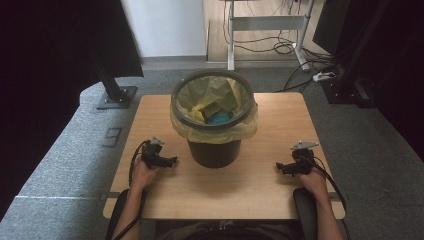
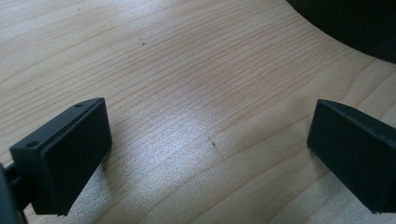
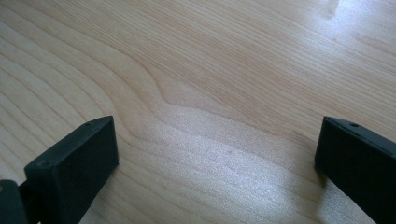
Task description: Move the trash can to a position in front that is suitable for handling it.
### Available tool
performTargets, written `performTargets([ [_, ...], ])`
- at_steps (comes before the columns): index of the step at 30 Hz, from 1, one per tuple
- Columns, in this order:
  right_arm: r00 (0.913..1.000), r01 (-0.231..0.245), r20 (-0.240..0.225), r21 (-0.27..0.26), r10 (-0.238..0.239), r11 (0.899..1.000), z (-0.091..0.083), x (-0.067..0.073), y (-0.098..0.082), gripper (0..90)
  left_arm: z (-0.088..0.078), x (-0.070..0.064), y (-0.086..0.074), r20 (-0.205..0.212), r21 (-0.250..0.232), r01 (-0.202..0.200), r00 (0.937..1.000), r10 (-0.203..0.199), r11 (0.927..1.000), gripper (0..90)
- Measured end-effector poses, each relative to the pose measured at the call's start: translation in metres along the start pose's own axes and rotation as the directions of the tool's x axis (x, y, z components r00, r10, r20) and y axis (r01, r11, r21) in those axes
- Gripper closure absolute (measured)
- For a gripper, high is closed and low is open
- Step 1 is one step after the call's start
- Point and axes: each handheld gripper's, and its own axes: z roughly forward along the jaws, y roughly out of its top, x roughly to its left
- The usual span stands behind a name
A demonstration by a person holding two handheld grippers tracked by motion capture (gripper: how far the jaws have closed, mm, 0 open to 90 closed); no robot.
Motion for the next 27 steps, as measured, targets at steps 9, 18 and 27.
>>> performTargets([
  [9, 1.0, 0.001, -0.001, 0.0, -0.001, 1.0, 0.0001, -0.0001, 0.0001, 0.0, -0.0012, 0.0005, -0.0003, 0.005, 0.008, -0.005, 1.0, 0.005, 1.0, 0.0],
  [18, 1.0, 0.0, -0.001, 0.0, 0.0, 1.0, -0.0002, 0.0006, -0.0001, 0.0, -0.0024, 0.0023, -0.0005, 0.023, -0.002, 0.021, 0.9995, -0.021, 0.9998, 0.0],
  [27, 0.9998, 0.007, -0.02, 0.025, -0.007, 1.0, -0.0022, -0.0001, 0.0018, 0.1, -0.0064, 0.0058, 0.0003, 0.092, -0.01, 0.06, 0.994, -0.059, 0.9982, 0.0],
])
